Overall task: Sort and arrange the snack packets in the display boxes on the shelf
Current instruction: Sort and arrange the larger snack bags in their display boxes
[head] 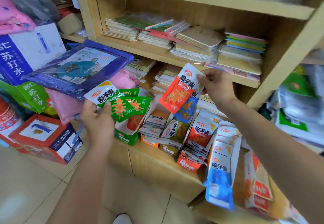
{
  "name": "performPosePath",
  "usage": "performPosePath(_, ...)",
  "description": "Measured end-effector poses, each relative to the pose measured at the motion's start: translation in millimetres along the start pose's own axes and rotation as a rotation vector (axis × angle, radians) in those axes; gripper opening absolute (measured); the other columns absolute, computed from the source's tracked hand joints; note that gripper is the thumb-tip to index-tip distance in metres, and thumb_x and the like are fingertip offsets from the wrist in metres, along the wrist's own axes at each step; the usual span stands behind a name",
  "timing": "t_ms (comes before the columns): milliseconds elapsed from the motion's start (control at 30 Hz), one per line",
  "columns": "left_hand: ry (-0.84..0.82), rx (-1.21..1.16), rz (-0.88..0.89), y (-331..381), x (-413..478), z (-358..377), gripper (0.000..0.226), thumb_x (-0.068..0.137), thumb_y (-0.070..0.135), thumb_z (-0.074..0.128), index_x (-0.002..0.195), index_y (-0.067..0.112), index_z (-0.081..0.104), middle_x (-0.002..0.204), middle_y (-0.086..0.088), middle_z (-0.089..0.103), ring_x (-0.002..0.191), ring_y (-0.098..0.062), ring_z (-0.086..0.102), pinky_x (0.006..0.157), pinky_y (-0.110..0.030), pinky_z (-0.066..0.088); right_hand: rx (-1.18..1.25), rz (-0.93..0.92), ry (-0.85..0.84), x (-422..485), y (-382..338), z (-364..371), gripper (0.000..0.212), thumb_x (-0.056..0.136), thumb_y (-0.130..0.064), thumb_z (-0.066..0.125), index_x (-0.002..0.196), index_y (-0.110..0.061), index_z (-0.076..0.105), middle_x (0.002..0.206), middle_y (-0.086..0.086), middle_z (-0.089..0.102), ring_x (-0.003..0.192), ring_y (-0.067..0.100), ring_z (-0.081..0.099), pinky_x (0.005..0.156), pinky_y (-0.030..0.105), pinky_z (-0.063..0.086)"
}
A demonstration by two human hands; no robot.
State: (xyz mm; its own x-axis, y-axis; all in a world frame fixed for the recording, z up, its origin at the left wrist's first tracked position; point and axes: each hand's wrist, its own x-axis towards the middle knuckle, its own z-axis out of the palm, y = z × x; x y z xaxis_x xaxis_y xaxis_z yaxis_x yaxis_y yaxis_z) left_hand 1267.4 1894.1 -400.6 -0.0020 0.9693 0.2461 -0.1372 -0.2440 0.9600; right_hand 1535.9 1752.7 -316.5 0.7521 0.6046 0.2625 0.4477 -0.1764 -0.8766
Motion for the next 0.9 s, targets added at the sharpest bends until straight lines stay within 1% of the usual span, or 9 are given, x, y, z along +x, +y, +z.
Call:
performPosePath(133, -0.013, -0.023, 0.016, 5, -11, 10, 0.025, 0.094, -0.002, 0.062, 0.087, 0.02, 0.051, 0.058, 0.017, 0.042, 0.057, 0.0, 0.04, 0.056, -0.015, 0.037, 0.025, -0.028, 0.118, -28, 9, -33, 0.012, 0.097, -0.016, 0.063, 0.086, -0.011, 0.066, 0.068, 0.005, 0.065, 0.048, 0.008, 0.056, 0.044, 0.023, 0.048)
performPosePath(233, 0.008, -0.052, 0.031, 3, -16, 12, 0.014, 0.092, -0.001, 0.062, 0.105, 0.002, 0.057, 0.059, 0.021, 0.053, 0.062, 0.0, 0.046, 0.063, -0.019, 0.041, 0.055, -0.033, 0.207, -47, 18, -51, 0.01, 0.097, -0.019, 0.063, 0.092, -0.011, 0.067, 0.074, 0.012, 0.068, 0.051, 0.01, 0.054, 0.045, 0.021, 0.047)
performPosePath(300, 0.018, -0.064, 0.046, 7, -20, 14, 0.026, 0.092, -0.002, 0.062, 0.116, -0.008, 0.056, 0.063, 0.022, 0.059, 0.065, 0.001, 0.051, 0.065, -0.02, 0.044, 0.06, -0.036, 0.239, -58, 22, -59, 0.012, 0.098, -0.02, 0.063, 0.094, -0.01, 0.068, 0.078, 0.015, 0.07, 0.053, 0.01, 0.054, 0.045, 0.021, 0.046)
performPosePath(433, -0.003, -0.091, 0.017, 9, -25, 21, 0.033, 0.092, -0.001, 0.063, 0.124, -0.003, 0.057, 0.076, 0.015, 0.065, 0.078, -0.006, 0.06, 0.075, -0.028, 0.051, 0.083, -0.027, 0.26, -66, 29, -71, 0.016, 0.098, -0.022, 0.063, 0.097, -0.007, 0.069, 0.077, 0.009, 0.071, 0.051, 0.004, 0.056, 0.045, 0.023, 0.045)
performPosePath(500, -0.015, -0.101, -0.014, 9, -27, 25, 0.032, 0.092, 0.001, 0.064, 0.123, -0.002, 0.057, 0.079, 0.014, 0.066, 0.084, -0.011, 0.063, 0.08, -0.039, 0.053, 0.059, -0.027, 0.286, -65, 33, -77, 0.018, 0.098, -0.023, 0.064, 0.096, -0.006, 0.069, 0.076, 0.009, 0.071, 0.051, 0.005, 0.057, 0.046, 0.026, 0.046)
performPosePath(600, -0.034, -0.121, -0.047, 11, -30, 32, 0.029, 0.092, 0.002, 0.064, 0.119, 0.012, 0.06, 0.091, 0.009, 0.07, 0.095, -0.016, 0.067, 0.093, -0.052, 0.054, -0.028, -0.055, 0.316, -67, 35, -88, 0.019, 0.097, -0.026, 0.065, 0.095, -0.008, 0.072, 0.076, 0.013, 0.072, 0.049, 0.005, 0.057, 0.047, 0.03, 0.05)
performPosePath(667, -0.041, -0.138, -0.048, 13, -31, 36, 0.032, 0.091, -0.001, 0.063, 0.117, 0.018, 0.061, 0.099, 0.005, 0.071, 0.099, -0.016, 0.067, 0.096, -0.052, 0.053, -0.067, -0.077, 0.314, -71, 37, -99, 0.018, 0.096, -0.028, 0.066, 0.095, -0.012, 0.072, 0.078, 0.011, 0.073, 0.057, 0.014, 0.066, 0.049, 0.038, 0.055)
performPosePath(767, -0.057, -0.146, -0.06, 14, -33, 41, 0.034, 0.091, -0.003, 0.063, 0.114, 0.023, 0.062, 0.1, 0.008, 0.073, 0.1, -0.013, 0.068, 0.097, -0.052, 0.052, -0.121, -0.12, 0.305, -80, 43, -112, 0.009, 0.096, -0.027, 0.066, 0.093, -0.02, 0.07, 0.078, 0.007, 0.073, 0.07, 0.024, 0.072, 0.056, 0.05, 0.057)
performPosePath(900, -0.072, -0.127, -0.075, 12, -37, 44, 0.035, 0.092, -0.002, 0.063, 0.119, 0.021, 0.061, 0.1, 0.013, 0.074, 0.102, -0.012, 0.068, 0.095, -0.053, 0.052, -0.227, -0.169, 0.275, -92, 50, -120, 0.004, 0.096, -0.024, 0.066, 0.094, -0.021, 0.069, 0.078, 0.008, 0.071, 0.073, 0.026, 0.07, 0.062, 0.043, 0.056)
